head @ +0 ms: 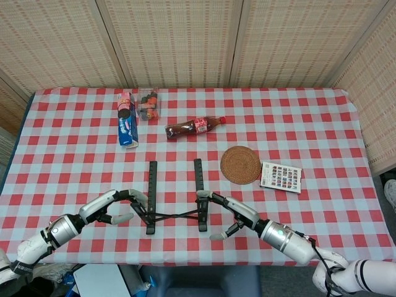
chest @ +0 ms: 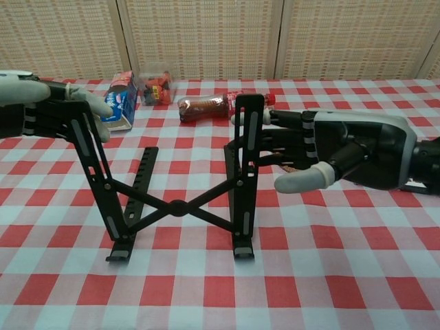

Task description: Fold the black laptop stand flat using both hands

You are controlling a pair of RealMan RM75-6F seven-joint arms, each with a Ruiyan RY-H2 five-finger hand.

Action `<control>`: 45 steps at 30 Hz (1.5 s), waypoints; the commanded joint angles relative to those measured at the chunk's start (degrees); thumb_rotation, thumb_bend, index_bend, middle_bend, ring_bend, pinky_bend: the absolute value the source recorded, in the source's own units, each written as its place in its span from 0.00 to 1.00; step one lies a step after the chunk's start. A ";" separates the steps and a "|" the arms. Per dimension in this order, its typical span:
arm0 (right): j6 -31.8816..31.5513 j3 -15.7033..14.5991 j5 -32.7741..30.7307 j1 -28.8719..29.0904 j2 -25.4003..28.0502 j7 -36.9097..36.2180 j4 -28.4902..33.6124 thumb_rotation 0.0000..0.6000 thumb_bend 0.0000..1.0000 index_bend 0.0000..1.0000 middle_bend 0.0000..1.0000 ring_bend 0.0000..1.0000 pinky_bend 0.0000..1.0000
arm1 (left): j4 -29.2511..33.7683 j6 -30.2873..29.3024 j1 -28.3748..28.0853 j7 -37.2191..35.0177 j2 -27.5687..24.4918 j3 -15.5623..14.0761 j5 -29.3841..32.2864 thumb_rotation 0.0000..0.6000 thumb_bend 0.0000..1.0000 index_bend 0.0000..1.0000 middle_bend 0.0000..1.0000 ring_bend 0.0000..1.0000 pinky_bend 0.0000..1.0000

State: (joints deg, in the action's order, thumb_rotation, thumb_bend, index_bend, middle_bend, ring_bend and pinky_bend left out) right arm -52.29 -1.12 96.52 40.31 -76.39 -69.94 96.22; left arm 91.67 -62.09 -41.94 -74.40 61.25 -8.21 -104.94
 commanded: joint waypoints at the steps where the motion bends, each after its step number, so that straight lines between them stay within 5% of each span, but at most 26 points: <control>1: -0.37 -0.77 -0.04 -0.04 -0.68 -0.37 -0.48 1.00 0.00 0.08 0.16 0.03 0.00 | 0.15 0.22 -0.19 0.71 0.23 -0.53 0.12 0.47 0.24 0.26 0.34 0.34 0.26; 16: -2.42 -0.47 -0.74 1.73 2.10 2.20 1.57 1.00 0.00 0.08 0.16 0.03 0.00 | 0.83 -1.24 -0.71 1.60 -0.20 -1.72 0.74 0.48 0.24 0.27 0.34 0.34 0.26; 24: 2.22 1.15 -4.33 4.71 -3.47 1.87 -2.09 1.00 0.00 0.09 0.16 0.05 0.00 | 1.09 -1.03 -1.07 2.08 -0.27 -2.01 1.59 0.48 0.24 0.27 0.34 0.34 0.26; 45: 1.93 -3.83 -2.46 4.57 -7.37 -5.63 -4.22 1.00 0.03 0.09 0.17 0.05 0.02 | 2.35 -0.61 -1.86 3.49 -0.94 -1.94 2.59 0.48 0.24 0.27 0.34 0.34 0.26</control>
State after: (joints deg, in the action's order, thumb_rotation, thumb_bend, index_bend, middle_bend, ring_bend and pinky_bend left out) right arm -50.26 -4.83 94.01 44.94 -83.84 -75.44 91.88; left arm 94.02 -62.70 -43.80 -70.90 60.30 -10.14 -102.35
